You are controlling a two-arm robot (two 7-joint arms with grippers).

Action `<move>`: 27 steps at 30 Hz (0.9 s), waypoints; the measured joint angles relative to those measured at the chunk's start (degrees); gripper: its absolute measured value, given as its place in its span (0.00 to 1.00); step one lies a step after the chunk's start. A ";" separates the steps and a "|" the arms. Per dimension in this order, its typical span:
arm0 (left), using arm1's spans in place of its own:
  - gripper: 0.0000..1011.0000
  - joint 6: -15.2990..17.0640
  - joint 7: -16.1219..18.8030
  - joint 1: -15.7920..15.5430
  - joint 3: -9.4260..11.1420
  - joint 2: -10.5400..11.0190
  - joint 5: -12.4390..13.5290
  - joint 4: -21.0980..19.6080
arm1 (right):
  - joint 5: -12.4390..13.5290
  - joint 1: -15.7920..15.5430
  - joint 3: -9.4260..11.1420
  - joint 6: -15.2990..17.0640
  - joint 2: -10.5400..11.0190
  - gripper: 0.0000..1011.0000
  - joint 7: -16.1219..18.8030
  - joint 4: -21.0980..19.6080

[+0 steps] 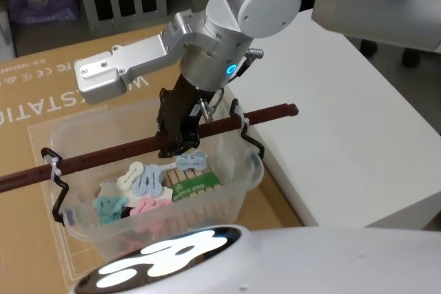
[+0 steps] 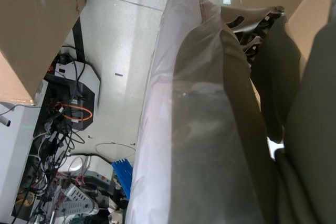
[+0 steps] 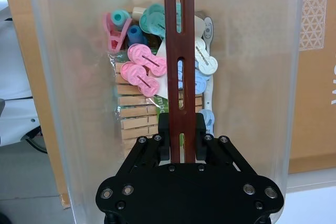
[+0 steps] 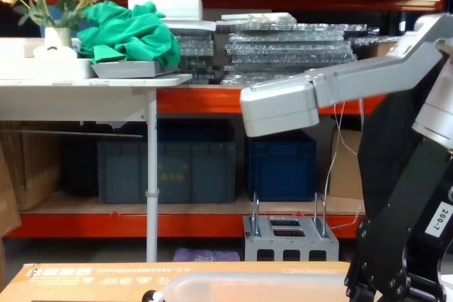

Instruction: Use one hand to grasp the basket and place it at the designated location.

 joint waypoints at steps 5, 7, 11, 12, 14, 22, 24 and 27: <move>0.00 0.00 0.00 0.00 0.00 0.00 0.00 0.00 | 0.68 0.01 0.63 0.06 0.26 0.24 -0.12 0.05; 0.00 0.00 0.00 0.00 0.00 0.00 0.00 0.00 | 0.93 0.04 0.85 0.06 0.43 0.24 -0.16 0.02; 0.00 0.00 0.00 0.00 0.00 0.00 0.00 0.00 | 1.91 0.20 1.63 0.02 0.96 0.24 -0.31 -0.39; 0.00 0.00 0.00 0.00 0.00 0.00 0.00 0.00 | 2.18 0.24 1.88 -0.04 1.11 0.24 -0.34 -0.52; 0.00 0.00 0.00 0.00 0.00 0.00 0.00 0.00 | 2.53 0.28 2.14 -0.13 1.27 0.24 -0.34 -0.65; 0.00 0.00 0.00 0.00 0.00 0.00 0.00 0.00 | 4.44 0.66 3.84 -0.37 2.38 0.24 -0.32 -1.38; 0.00 0.00 0.00 0.00 0.00 0.01 0.00 0.00 | 4.76 0.68 4.13 -0.39 2.56 0.24 -0.28 -1.45; 0.00 0.00 0.00 0.00 0.00 0.01 0.01 0.01 | 5.76 0.85 5.03 -0.46 3.08 0.24 -0.16 -1.54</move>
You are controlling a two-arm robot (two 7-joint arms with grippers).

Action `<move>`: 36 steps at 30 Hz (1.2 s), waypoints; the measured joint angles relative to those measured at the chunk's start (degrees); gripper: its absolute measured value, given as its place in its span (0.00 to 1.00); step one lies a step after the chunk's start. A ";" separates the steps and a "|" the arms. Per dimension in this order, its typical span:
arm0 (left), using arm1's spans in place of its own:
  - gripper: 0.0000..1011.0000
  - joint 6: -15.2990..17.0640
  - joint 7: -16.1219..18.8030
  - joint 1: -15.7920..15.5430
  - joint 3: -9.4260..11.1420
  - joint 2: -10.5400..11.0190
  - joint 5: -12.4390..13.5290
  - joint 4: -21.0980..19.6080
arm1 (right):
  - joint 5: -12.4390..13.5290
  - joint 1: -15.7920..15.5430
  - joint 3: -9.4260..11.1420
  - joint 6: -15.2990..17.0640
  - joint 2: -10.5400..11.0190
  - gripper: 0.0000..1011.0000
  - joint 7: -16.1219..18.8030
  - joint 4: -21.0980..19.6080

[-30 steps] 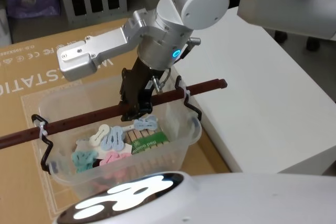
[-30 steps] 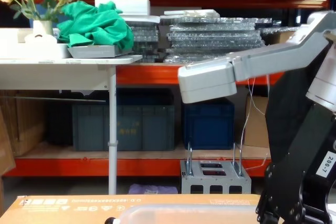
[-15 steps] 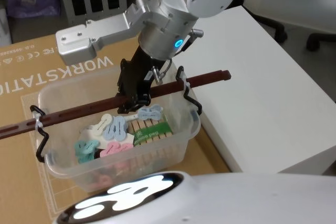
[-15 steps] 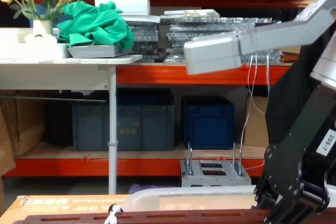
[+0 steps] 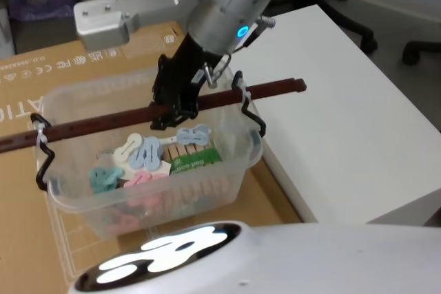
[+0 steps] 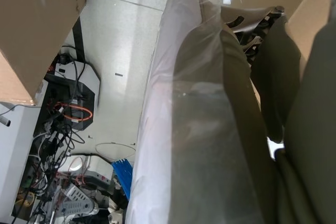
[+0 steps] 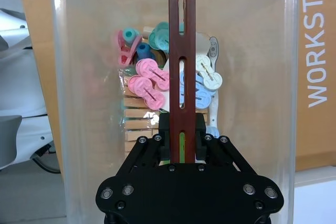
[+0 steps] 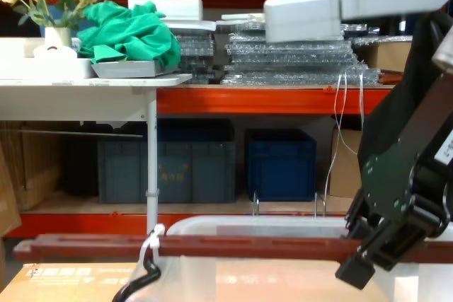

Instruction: Use one hand to grasp the basket and place it at the designated location.

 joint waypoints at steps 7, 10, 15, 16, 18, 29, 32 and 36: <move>0.00 0.00 0.00 0.00 0.00 -0.01 0.00 -0.01 | 2.06 0.13 1.96 -0.01 1.12 0.24 0.02 0.33; 0.00 0.00 0.00 0.00 0.00 0.00 0.01 0.02 | 3.02 0.20 2.90 0.20 1.84 0.24 -0.04 1.00; 0.00 0.00 0.00 0.00 0.00 0.00 -0.01 -0.02 | 4.03 0.14 4.23 0.57 2.58 0.24 -0.07 2.13; 0.00 0.00 0.00 0.00 0.00 0.00 0.00 -0.01 | 4.17 0.06 4.49 0.62 2.67 0.24 -0.04 2.30; 0.00 0.00 0.00 0.00 0.00 0.00 0.00 -0.01 | 4.35 -0.05 4.79 0.71 2.85 0.24 0.00 2.49; 0.00 0.00 0.00 0.00 0.00 0.00 -0.01 -0.01 | 5.90 -0.92 7.94 3.61 5.85 0.24 -0.28 4.07; 0.00 0.00 0.00 0.00 0.00 -0.01 -0.01 -0.02 | 6.15 -1.21 8.78 4.44 6.68 0.24 -0.52 4.33; 0.00 0.00 0.00 0.00 0.00 -0.01 0.00 0.00 | 6.31 -1.68 9.88 5.39 7.65 0.24 -0.77 4.52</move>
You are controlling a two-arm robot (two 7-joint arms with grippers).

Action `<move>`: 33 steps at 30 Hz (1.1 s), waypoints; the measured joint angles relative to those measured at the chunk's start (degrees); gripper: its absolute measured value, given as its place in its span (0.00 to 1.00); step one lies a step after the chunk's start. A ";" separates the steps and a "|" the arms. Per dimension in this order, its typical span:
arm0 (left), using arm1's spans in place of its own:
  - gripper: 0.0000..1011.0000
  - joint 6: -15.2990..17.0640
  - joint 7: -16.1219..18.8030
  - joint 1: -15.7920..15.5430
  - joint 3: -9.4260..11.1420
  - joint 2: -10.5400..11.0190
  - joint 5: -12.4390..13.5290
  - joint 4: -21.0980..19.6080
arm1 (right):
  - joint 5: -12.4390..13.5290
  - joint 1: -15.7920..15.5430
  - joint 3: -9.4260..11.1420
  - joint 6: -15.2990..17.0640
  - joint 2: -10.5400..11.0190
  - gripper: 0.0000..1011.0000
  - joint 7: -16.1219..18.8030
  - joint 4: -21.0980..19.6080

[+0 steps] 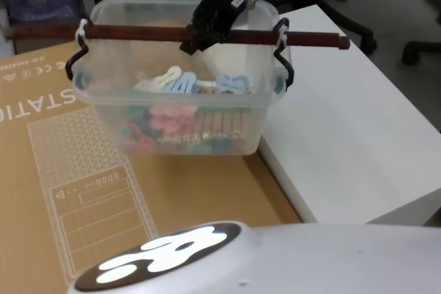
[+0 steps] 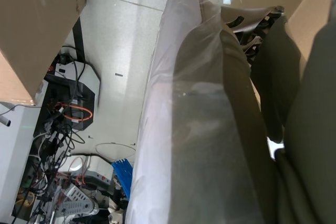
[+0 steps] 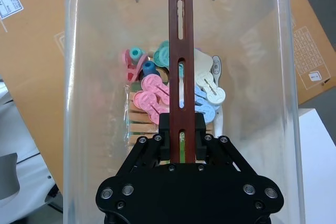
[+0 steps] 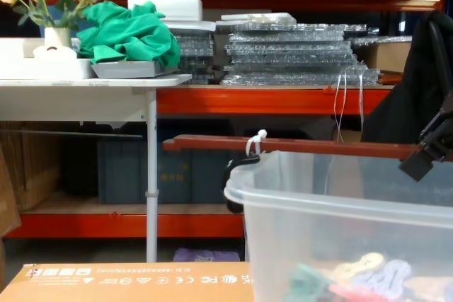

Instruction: Use one hand to grasp the basket and place it at the designated location.

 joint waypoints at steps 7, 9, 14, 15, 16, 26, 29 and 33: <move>0.00 0.00 0.00 0.00 0.00 0.00 0.00 -0.02 | 0.59 -0.88 2.06 2.07 2.30 0.24 -0.80 0.25; 0.00 0.00 0.00 0.00 0.00 0.01 0.00 0.02 | 0.75 -1.11 2.55 2.70 2.92 0.24 -1.03 0.29; 0.00 0.00 0.00 0.00 0.00 0.00 0.00 -0.02 | 0.85 -1.69 3.70 4.10 4.05 0.24 -1.35 0.36; 0.00 0.00 0.00 0.00 0.00 0.00 0.00 -0.01 | 0.84 -1.78 3.83 4.25 4.16 0.24 -1.39 0.32; 0.00 0.00 0.00 0.00 0.00 0.00 0.00 0.00 | 0.82 -1.85 3.95 4.36 4.26 0.24 -1.41 0.28; 0.00 0.00 0.00 0.00 0.00 0.00 -0.01 -0.01 | 1.05 -3.09 6.30 8.00 6.62 0.24 -2.01 0.48; 0.00 0.00 0.00 0.00 0.00 0.00 0.00 0.00 | 1.51 -3.54 7.17 8.92 7.44 0.24 -2.09 0.87; 0.00 0.00 0.00 0.00 0.00 0.00 -0.01 -0.01 | 1.63 -3.92 7.91 9.72 8.20 0.24 -2.12 1.05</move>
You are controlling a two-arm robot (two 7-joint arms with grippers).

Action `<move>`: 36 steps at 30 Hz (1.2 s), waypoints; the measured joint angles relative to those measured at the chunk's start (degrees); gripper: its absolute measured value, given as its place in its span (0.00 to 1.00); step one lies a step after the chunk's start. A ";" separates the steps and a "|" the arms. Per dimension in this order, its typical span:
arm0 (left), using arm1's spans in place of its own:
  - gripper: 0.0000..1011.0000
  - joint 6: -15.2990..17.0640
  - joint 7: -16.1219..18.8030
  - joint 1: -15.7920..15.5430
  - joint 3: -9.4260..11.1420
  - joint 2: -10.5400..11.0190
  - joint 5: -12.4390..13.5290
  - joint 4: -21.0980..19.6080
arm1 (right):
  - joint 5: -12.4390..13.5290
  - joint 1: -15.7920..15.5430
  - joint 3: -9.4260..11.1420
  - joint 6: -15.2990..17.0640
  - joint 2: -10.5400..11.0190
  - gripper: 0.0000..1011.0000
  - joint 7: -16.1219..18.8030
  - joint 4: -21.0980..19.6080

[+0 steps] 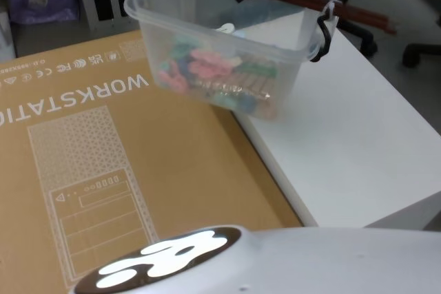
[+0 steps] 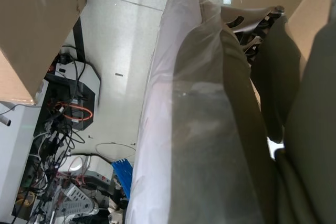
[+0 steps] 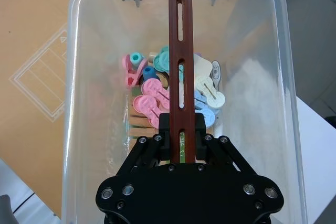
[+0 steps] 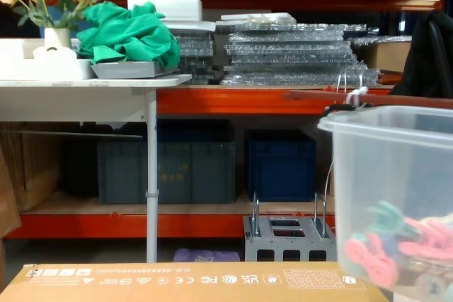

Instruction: Use one hand to grasp the basket and place it at the designated location.

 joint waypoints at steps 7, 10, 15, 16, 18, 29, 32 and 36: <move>0.00 0.00 0.00 0.00 0.00 0.00 0.01 0.01 | -0.10 -1.00 1.39 1.59 1.83 0.24 -0.67 0.08; 0.00 0.00 0.00 0.00 0.00 0.00 0.01 0.03 | -0.18 -1.53 2.06 2.92 2.91 0.24 -1.08 0.02; 0.00 0.00 0.00 0.00 0.00 0.00 0.01 0.01 | -0.56 -2.53 2.86 5.26 4.44 0.24 -1.71 -0.10; 0.00 0.00 0.00 0.00 0.00 0.00 0.00 0.00 | -0.77 -2.89 3.15 6.16 4.97 0.24 -1.95 -0.18; 0.00 0.00 0.00 0.00 0.00 0.00 0.00 0.00 | -1.03 -3.18 3.40 6.95 5.36 0.24 -2.09 -0.30; 0.00 0.00 0.00 0.00 0.00 0.00 -0.01 0.00 | -1.40 -5.33 4.80 10.80 7.70 0.24 -2.73 -0.77; 0.00 0.00 0.00 0.00 0.00 0.00 0.01 0.03 | -1.39 -6.26 5.12 12.31 8.54 0.24 -2.98 -0.68; 0.00 0.00 0.00 0.00 0.00 0.00 0.00 0.00 | -1.39 -7.72 5.42 14.94 9.84 0.24 -3.60 -0.77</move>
